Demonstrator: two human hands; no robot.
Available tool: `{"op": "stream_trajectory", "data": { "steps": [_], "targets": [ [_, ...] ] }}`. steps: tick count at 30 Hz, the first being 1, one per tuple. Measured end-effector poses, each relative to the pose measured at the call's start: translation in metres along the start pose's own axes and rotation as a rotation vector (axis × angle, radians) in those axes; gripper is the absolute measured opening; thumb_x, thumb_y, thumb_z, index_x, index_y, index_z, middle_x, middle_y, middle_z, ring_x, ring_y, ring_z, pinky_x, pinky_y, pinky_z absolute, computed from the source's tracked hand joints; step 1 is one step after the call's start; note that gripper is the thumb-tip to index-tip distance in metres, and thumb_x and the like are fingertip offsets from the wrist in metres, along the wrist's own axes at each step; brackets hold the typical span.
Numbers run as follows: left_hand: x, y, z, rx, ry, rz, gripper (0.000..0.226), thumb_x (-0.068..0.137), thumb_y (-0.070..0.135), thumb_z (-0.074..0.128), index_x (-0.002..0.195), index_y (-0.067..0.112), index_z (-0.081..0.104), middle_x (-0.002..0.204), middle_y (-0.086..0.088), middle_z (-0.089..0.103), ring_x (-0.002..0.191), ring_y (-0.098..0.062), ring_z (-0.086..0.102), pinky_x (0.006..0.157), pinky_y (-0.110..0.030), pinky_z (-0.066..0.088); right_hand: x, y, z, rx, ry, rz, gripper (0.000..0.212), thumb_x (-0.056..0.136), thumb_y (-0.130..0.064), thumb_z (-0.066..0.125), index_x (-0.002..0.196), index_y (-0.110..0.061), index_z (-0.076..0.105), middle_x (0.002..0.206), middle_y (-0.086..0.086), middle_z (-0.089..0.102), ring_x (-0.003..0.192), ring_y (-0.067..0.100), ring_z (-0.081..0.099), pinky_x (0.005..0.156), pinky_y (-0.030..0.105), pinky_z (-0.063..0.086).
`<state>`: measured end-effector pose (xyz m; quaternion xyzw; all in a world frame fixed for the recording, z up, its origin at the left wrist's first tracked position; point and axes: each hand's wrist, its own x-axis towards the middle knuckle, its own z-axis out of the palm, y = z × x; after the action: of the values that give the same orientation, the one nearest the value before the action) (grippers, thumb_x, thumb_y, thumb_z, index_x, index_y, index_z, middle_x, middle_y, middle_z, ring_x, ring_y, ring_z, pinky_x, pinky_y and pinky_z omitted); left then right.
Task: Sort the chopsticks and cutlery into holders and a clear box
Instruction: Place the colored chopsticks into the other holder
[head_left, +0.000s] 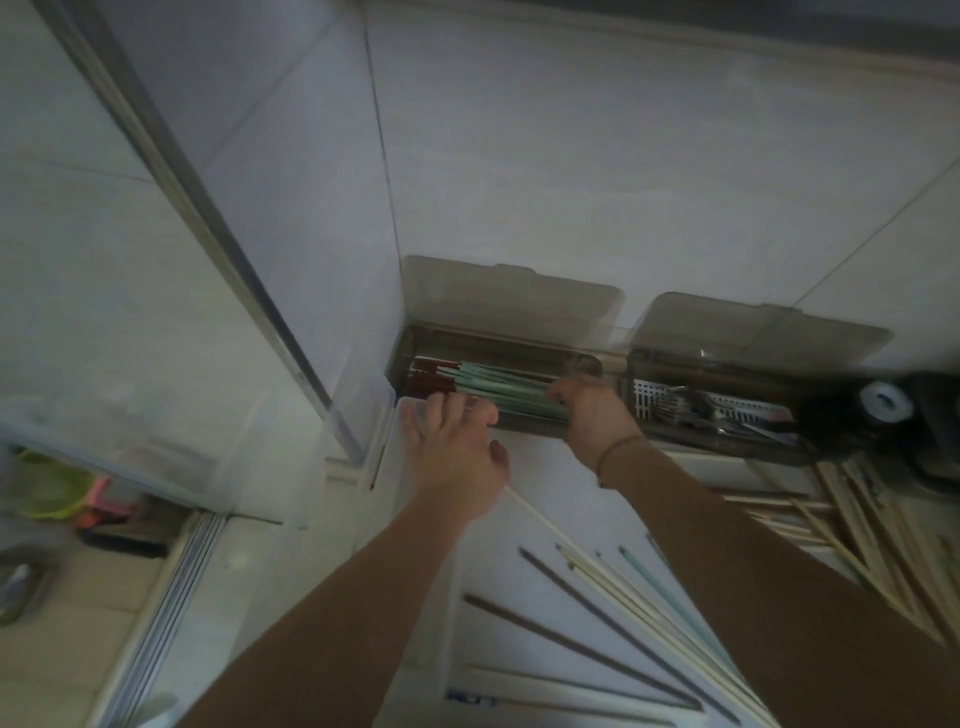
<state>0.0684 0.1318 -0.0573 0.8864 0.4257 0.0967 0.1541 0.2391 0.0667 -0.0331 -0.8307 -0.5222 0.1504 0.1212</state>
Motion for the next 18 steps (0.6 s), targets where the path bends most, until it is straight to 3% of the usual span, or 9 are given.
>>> {"op": "stream_trajectory", "data": {
  "steps": [3, 7, 10, 13, 15, 18],
  "targets": [
    [0.0, 0.0, -0.002, 0.0, -0.007, 0.007, 0.029, 0.083, 0.035, 0.057, 0.111, 0.035, 0.05, 0.121, 0.007, 0.044, 0.126, -0.021, 0.03, 0.119, -0.056, 0.003, 0.007, 0.01, 0.008, -0.043, -0.117, -0.052, 0.057, 0.075, 0.014, 0.058, 0.128, -0.009, 0.059, 0.134, 0.012, 0.055, 0.126, 0.027, 0.049, 0.111, 0.027, 0.032],
    [0.0, -0.001, 0.0, -0.019, 0.0, 0.0, 0.028, 0.082, 0.035, 0.058, 0.109, 0.035, 0.051, 0.119, 0.007, 0.044, 0.125, -0.021, 0.029, 0.119, -0.056, 0.002, -0.016, 0.033, 0.015, 0.077, 0.196, -0.131, 0.05, 0.062, 0.023, 0.056, 0.104, 0.0, 0.071, 0.114, 0.02, 0.066, 0.11, 0.034, 0.062, 0.105, 0.034, 0.036],
    [0.0, -0.002, 0.001, -0.019, 0.021, 0.0, 0.028, 0.08, 0.035, 0.059, 0.107, 0.033, 0.054, 0.116, 0.006, 0.046, 0.123, -0.023, 0.031, 0.118, -0.057, 0.004, -0.053, 0.051, 0.022, 0.174, 0.437, -0.035, 0.034, 0.077, 0.014, 0.047, 0.094, -0.001, 0.073, 0.11, 0.018, 0.067, 0.106, 0.022, 0.061, 0.103, 0.016, 0.036],
    [0.0, -0.001, 0.003, -0.004, 0.015, -0.005, 0.028, 0.082, 0.035, 0.059, 0.108, 0.034, 0.053, 0.116, 0.007, 0.045, 0.122, -0.022, 0.03, 0.118, -0.054, 0.003, -0.105, 0.075, 0.024, 0.18, 0.575, 0.173, 0.027, 0.086, -0.002, 0.047, 0.095, -0.003, 0.072, 0.109, 0.014, 0.066, 0.103, 0.03, 0.062, 0.098, 0.023, 0.041],
    [0.0, -0.001, 0.002, -0.01, 0.013, -0.015, 0.027, 0.082, 0.035, 0.06, 0.108, 0.034, 0.052, 0.116, 0.008, 0.044, 0.123, -0.022, 0.03, 0.118, -0.052, 0.002, -0.143, 0.089, 0.027, 0.093, 0.664, 0.172, 0.027, 0.085, -0.01, 0.046, 0.091, -0.004, 0.072, 0.1, 0.014, 0.067, 0.094, 0.033, 0.061, 0.094, 0.027, 0.039],
    [0.001, -0.001, 0.004, -0.006, 0.016, -0.019, 0.028, 0.081, 0.035, 0.061, 0.107, 0.035, 0.052, 0.116, 0.008, 0.045, 0.123, -0.022, 0.032, 0.118, -0.053, 0.005, -0.196, 0.104, 0.04, -0.007, 0.639, 0.234, 0.029, 0.084, -0.022, 0.049, 0.085, -0.007, 0.073, 0.092, 0.012, 0.068, 0.085, 0.032, 0.058, 0.083, 0.03, 0.043]
  ]
}}
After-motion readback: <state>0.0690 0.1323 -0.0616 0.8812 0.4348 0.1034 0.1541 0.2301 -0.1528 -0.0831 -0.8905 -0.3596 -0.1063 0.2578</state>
